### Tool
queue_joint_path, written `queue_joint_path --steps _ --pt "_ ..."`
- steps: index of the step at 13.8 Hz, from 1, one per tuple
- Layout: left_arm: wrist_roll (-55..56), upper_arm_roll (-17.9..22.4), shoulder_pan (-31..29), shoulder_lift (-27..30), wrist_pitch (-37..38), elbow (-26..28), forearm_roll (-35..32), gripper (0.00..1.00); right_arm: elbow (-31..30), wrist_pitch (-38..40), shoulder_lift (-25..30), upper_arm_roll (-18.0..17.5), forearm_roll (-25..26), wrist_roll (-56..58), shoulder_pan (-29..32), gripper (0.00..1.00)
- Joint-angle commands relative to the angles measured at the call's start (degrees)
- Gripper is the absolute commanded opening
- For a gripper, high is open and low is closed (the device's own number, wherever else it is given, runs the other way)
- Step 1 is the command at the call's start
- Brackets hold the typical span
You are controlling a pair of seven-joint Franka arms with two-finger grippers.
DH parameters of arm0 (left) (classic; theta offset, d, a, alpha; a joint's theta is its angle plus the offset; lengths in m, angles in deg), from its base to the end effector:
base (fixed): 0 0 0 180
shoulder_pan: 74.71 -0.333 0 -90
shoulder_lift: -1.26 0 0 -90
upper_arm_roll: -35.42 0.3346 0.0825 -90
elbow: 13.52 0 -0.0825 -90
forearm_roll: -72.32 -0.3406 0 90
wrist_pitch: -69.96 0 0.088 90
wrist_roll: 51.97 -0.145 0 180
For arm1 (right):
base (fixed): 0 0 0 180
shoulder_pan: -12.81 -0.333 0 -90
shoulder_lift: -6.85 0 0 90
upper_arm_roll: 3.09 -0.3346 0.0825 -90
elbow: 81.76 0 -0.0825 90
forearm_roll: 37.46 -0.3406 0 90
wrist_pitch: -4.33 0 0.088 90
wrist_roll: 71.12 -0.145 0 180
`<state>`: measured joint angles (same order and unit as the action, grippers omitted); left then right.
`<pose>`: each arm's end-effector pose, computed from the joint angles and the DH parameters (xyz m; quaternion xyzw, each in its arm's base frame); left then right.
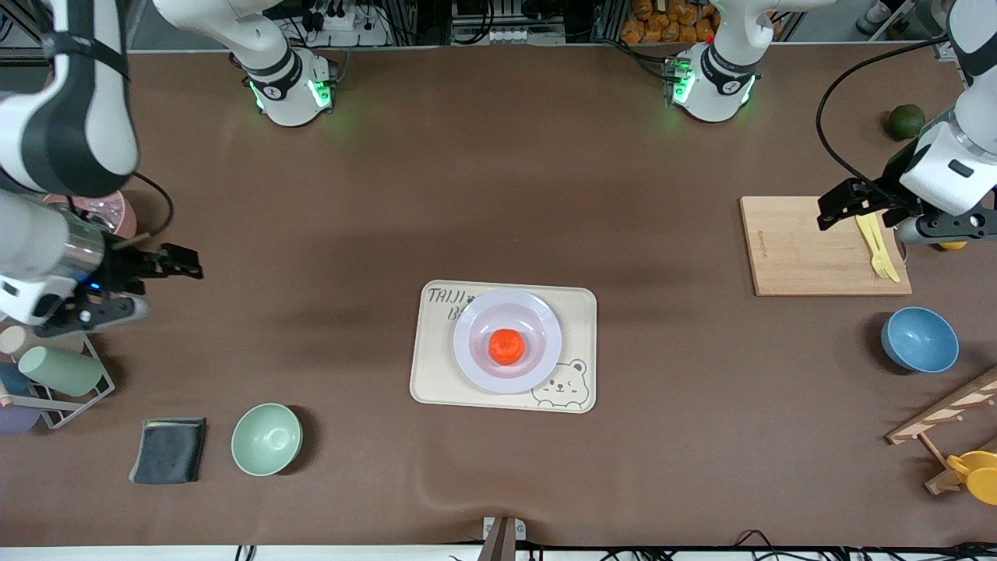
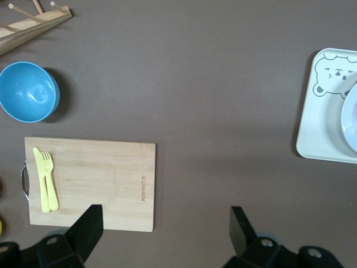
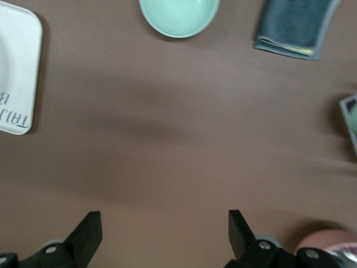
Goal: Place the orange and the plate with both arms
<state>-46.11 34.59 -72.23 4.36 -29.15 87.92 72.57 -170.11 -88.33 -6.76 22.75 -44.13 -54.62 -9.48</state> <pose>0.5023 -0.0298 0.5600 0.9997 0.0226 0.0066 0.0023 0.5700 0.0050 0.5031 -0.9918 -0.1078 0.0670 0.0181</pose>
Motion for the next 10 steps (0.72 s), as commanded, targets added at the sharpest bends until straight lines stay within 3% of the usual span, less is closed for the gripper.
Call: queue_joint_path --steps 1,3,5,10 --pt "-1.46 -0.13 -0.37 0.94 -0.99 0.78 1.42 1.0 -2.62 2.29 6.47 -8.82 4.99 -7.58 6.52 1.0" --pt "-1.37 -0.13 -0.37 1.03 -1.08 0.78 1.42 1.0 -5.15 2.74 11.39 -19.81 6.93 -14.26 14.87 1.0" --pt "-1.46 -0.13 -0.37 0.94 -1.08 0.52 1.34 1.0 -8.32 2.13 15.96 -25.55 7.03 -16.05 20.16 1.0" --pt "-1.46 -0.04 -0.54 0.94 -0.82 -0.19 1.42 1.0 -7.8 4.06 17.21 -25.4 6.94 -15.61 22.47 1.0"
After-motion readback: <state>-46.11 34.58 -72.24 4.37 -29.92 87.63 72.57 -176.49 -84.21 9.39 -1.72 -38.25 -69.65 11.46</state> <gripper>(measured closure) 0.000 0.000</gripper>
